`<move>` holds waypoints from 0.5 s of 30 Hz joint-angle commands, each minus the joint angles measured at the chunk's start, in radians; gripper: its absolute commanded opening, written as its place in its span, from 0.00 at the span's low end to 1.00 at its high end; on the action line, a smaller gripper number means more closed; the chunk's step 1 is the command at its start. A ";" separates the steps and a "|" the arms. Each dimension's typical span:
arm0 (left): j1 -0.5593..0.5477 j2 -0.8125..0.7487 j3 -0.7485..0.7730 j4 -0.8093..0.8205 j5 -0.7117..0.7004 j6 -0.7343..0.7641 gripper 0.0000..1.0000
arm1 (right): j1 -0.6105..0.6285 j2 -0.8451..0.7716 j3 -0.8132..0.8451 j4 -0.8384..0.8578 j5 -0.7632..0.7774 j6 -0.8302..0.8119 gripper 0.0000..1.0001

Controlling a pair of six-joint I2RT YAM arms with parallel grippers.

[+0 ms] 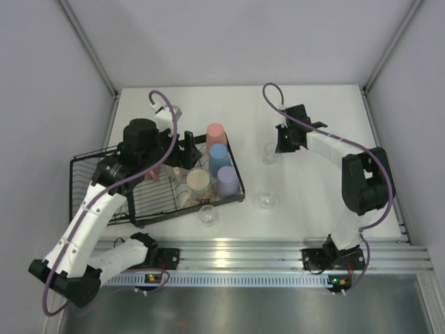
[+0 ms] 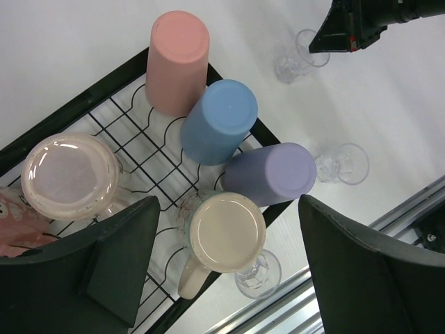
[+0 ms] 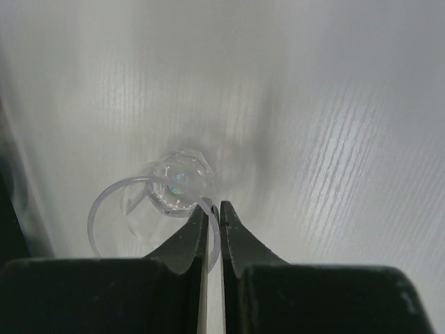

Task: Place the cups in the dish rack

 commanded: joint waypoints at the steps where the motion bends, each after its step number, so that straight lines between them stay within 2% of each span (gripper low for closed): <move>1: 0.000 -0.022 0.047 0.034 0.040 -0.057 0.86 | -0.005 -0.059 0.066 0.023 -0.005 0.014 0.00; 5: 0.000 0.004 0.090 0.151 0.214 -0.184 0.85 | -0.028 -0.154 0.087 0.105 -0.081 0.055 0.00; 8: 0.000 0.062 0.156 0.229 0.273 -0.272 0.85 | -0.048 -0.254 0.055 0.220 -0.181 0.117 0.00; 11: 0.001 0.118 0.223 0.301 0.334 -0.348 0.86 | -0.071 -0.364 -0.078 0.477 -0.353 0.232 0.00; 12: 0.000 0.128 0.232 0.327 0.362 -0.371 0.86 | -0.072 -0.414 -0.110 0.632 -0.380 0.282 0.00; 15: 0.000 0.162 0.240 0.462 0.411 -0.497 0.86 | -0.074 -0.490 -0.218 0.853 -0.456 0.415 0.00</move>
